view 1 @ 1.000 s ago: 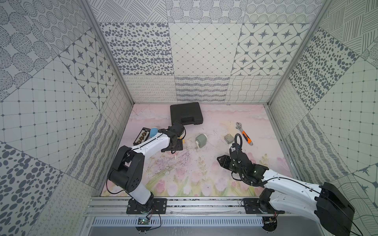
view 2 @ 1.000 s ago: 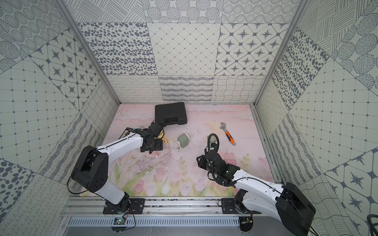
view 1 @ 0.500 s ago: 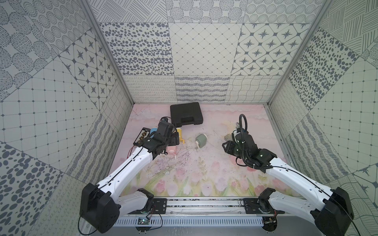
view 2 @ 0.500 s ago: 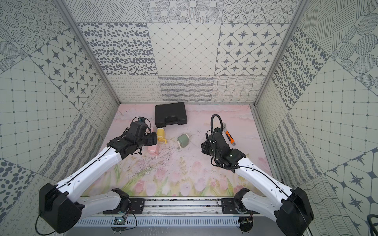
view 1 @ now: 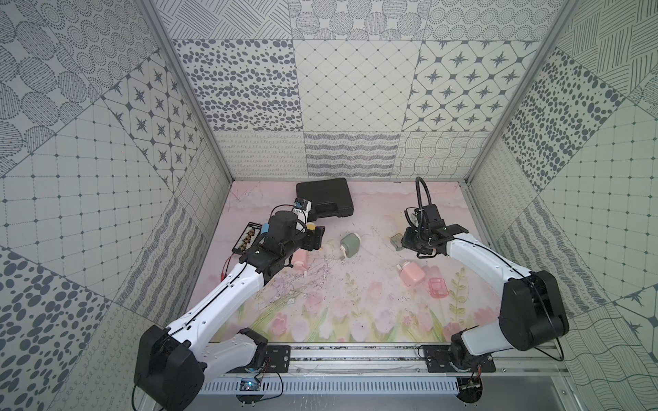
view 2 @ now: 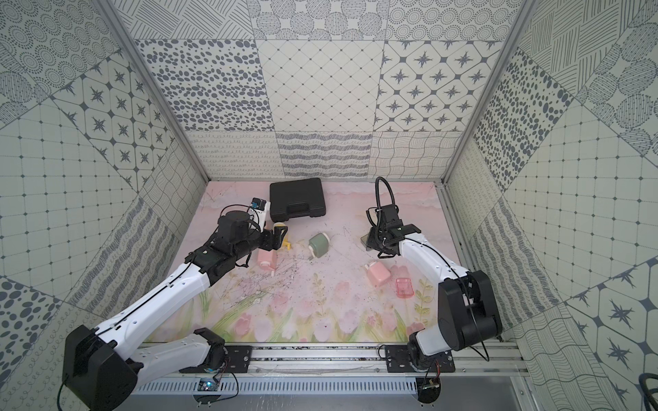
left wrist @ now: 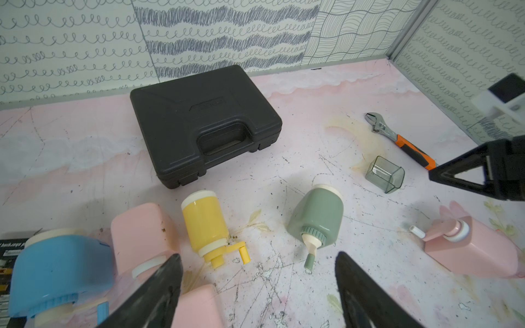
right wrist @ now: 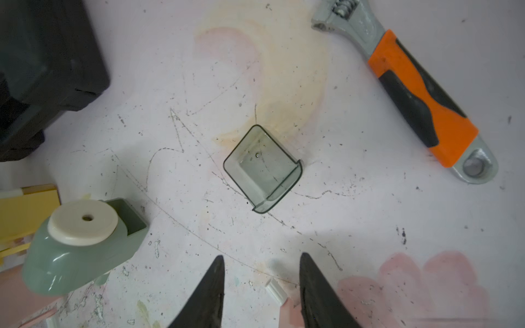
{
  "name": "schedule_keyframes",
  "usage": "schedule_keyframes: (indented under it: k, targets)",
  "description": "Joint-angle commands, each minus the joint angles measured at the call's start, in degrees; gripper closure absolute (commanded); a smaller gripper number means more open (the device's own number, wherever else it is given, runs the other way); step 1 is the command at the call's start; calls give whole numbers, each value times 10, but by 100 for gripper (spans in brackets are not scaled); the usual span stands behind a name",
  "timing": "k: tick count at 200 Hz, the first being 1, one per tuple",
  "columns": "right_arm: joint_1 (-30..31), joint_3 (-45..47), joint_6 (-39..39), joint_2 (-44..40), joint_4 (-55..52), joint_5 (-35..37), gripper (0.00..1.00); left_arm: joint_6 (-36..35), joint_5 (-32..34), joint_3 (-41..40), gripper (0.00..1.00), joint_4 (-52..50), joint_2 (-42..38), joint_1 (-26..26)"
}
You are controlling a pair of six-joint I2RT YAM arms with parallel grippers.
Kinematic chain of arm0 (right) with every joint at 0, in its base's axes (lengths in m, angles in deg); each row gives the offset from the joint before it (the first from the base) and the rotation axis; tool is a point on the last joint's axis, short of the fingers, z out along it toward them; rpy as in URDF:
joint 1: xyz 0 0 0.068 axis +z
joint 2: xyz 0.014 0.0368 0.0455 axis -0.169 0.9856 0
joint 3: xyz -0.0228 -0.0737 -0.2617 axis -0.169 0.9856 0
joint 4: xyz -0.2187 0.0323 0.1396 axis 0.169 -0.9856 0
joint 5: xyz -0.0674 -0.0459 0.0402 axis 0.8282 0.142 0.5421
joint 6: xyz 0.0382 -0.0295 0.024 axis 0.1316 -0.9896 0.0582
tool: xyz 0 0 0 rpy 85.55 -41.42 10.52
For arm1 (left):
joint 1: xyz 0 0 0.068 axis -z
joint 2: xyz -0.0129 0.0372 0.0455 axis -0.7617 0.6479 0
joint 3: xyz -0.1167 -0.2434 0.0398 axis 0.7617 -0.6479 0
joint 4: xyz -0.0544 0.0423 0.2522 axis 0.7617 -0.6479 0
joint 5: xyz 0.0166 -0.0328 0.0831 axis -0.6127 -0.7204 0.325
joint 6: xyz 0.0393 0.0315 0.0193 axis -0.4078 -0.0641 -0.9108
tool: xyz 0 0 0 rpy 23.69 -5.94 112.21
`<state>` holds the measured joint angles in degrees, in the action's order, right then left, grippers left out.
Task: Put the tray back into the pencil sharpener
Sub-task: Pick up the container from the center of the board.
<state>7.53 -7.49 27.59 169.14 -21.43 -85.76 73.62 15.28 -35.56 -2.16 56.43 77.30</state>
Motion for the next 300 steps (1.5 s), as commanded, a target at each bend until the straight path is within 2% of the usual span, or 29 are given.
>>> schedule_keyframes:
  k: [1, 47, 80, 133, 196, 239, 269, 300]
  targets:
    - [-3, -5, 81, 21, 50, 15, 55, -49, -44, 3, 16, 69, 13, -2]
    - [-3, -1, 177, 73, 88, 55, 55, -53, -48, -2, 16, 83, 22, -2]
    - [-3, -10, 213, 111, 102, 50, 61, -58, -45, -12, 16, 96, 22, -2]
    - [-3, -43, 207, 154, 90, 51, 74, -61, -48, -28, 16, 111, 21, -2]
    - [-3, -70, 183, 164, 77, 40, 99, -61, -50, -26, 16, 116, 15, -2]
    - [2, -97, 141, 118, 34, 45, 100, -64, -47, -28, 16, 112, -1, -3]
    - [64, -90, 97, 43, -28, 97, 100, -68, -49, -25, 16, 104, -14, -3]
    - [173, -53, 98, -27, -86, 137, 100, -67, -45, -27, 16, 107, -24, -3]
